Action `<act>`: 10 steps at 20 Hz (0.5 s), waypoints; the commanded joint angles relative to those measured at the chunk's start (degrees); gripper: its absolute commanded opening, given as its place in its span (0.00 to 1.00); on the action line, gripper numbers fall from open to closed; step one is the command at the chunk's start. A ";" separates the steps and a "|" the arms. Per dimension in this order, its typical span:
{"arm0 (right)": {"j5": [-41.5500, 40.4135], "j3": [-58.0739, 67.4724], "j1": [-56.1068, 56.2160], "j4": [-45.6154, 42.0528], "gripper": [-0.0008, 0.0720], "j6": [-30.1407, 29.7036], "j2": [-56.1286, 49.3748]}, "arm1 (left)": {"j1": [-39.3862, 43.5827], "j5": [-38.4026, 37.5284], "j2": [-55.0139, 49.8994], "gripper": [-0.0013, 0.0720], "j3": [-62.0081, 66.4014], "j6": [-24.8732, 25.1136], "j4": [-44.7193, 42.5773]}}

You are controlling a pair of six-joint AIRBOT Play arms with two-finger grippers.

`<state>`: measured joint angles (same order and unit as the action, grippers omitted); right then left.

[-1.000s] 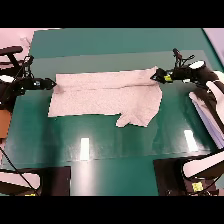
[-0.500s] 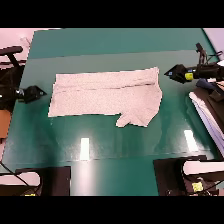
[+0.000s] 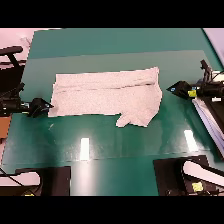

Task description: Fold the shirts.

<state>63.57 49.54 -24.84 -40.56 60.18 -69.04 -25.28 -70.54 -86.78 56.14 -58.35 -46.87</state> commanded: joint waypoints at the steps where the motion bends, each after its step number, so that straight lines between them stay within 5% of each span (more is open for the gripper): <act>1: -0.57 -4.98 -0.11 0.04 0.74 -0.26 3.72 | -0.04 1.16 -0.24 0.94 -1.68 -0.13 -0.59; 2: -0.55 -6.21 -0.11 0.04 0.74 -0.24 4.44 | -0.04 1.25 -0.24 0.92 -2.54 -0.13 -0.55; 4: -0.50 -8.96 -0.11 0.09 0.74 -0.22 5.60 | -0.04 1.20 -0.24 0.56 -4.17 0.63 -0.37; 6: 0.04 -11.96 -0.11 0.55 0.74 0.20 5.92 | -0.04 0.70 -0.22 0.05 -4.59 2.75 0.70; 10: 3.98 -17.29 0.13 3.72 0.74 0.37 5.92 | -0.04 0.26 -0.11 0.05 -4.59 6.69 10.29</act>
<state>64.90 35.81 -24.88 -39.22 60.31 -63.46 -25.28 -69.41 -87.07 51.77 -54.46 -44.07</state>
